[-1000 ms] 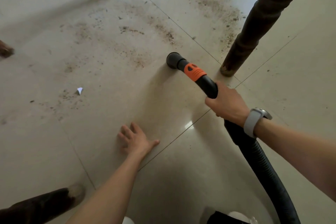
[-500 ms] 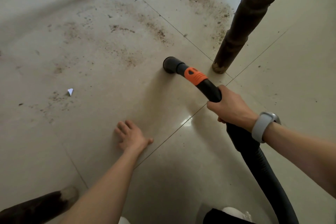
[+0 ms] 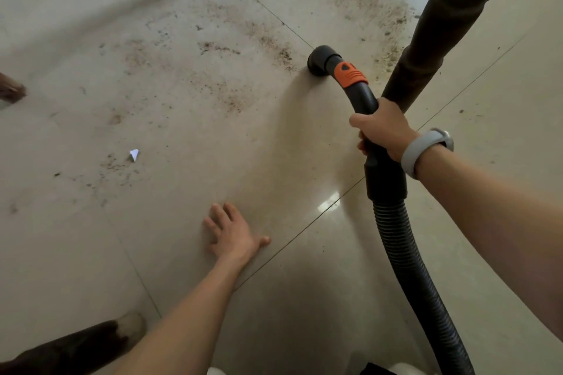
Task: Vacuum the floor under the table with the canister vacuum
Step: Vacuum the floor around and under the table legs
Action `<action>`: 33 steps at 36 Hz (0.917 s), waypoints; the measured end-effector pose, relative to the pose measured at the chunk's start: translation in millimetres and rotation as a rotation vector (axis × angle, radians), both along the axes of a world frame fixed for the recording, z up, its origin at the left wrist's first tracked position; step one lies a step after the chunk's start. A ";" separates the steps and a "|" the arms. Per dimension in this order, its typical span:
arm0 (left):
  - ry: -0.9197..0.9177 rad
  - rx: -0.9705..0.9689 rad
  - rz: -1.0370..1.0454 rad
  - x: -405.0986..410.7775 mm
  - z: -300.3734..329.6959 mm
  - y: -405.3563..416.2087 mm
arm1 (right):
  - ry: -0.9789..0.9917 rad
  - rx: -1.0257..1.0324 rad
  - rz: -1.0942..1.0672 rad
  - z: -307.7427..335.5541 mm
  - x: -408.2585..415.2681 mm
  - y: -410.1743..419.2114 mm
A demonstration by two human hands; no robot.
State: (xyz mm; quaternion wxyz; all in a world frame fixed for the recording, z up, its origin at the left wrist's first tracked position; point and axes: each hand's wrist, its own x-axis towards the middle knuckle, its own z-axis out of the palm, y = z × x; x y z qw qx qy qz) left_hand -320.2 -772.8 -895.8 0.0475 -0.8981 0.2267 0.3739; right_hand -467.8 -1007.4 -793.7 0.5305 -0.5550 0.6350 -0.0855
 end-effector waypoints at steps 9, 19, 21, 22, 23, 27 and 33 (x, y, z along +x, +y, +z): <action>-0.004 0.026 -0.044 1.0 -0.6 1.0 | -0.003 0.031 0.067 6.1 7.4 -21.8; -0.061 0.074 -0.274 30.3 4.2 6.1 | 0.032 -0.039 0.200 27.6 51.6 -56.3; -0.068 0.071 -0.320 36.2 8.5 4.7 | 0.044 -0.029 0.176 23.2 43.6 -54.3; -0.076 0.068 -0.339 38.7 10.6 3.7 | 0.043 -0.023 0.157 19.7 37.9 -52.4; -0.086 0.066 -0.361 40.7 12.6 2.8 | 0.036 -0.015 0.133 16.0 32.1 -50.1; -0.144 0.089 -0.452 41.6 16.4 0.2 | -0.028 0.035 0.080 7.6 16.2 -37.9; -0.130 0.125 -0.460 35.8 14.0 -6.4 | -0.099 0.059 0.104 4.9 19.2 -12.7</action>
